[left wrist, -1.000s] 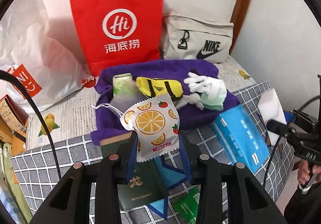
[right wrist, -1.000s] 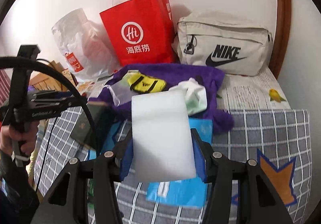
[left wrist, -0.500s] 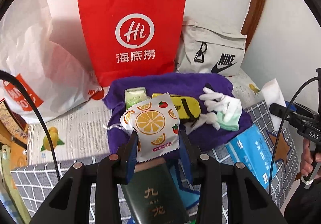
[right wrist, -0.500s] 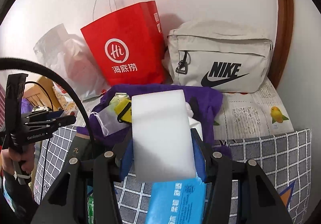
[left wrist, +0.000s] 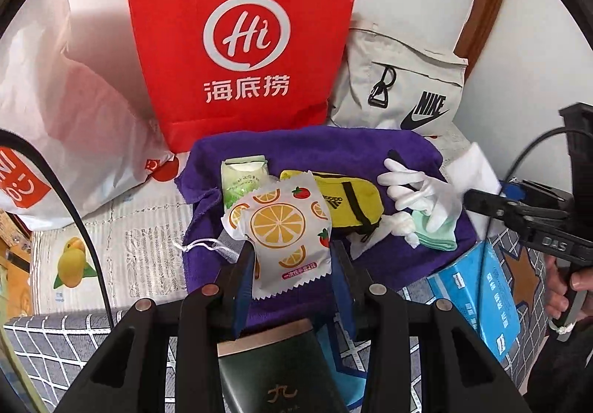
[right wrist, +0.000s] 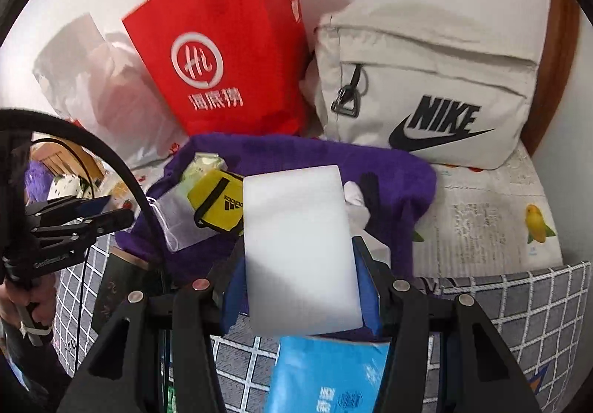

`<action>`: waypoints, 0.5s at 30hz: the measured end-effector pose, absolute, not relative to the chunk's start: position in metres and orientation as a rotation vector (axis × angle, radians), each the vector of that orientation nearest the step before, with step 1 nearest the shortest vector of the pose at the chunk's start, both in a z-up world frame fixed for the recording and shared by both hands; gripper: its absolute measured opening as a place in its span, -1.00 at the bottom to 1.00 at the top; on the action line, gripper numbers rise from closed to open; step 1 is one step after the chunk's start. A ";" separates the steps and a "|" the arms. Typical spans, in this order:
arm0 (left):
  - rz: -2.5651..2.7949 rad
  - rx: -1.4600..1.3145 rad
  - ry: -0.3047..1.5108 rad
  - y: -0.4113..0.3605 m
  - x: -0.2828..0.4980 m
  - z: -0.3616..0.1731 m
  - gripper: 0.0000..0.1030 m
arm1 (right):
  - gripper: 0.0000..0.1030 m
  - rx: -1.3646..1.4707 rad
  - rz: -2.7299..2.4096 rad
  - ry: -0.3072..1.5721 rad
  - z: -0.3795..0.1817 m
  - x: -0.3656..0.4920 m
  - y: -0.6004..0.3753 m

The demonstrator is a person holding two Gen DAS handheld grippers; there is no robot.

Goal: Organize soft objects
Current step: 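Release the wipes packet and the sponge onto the purple towel with both grippers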

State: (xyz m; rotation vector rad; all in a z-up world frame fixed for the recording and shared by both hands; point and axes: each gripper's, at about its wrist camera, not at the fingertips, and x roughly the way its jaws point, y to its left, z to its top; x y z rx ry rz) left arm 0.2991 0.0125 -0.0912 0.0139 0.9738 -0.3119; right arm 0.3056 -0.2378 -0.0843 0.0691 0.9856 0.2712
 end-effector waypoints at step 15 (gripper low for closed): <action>-0.318 0.014 1.005 0.024 0.315 -0.101 -0.29 | 0.00 0.035 0.254 1.170 -0.136 0.380 -0.200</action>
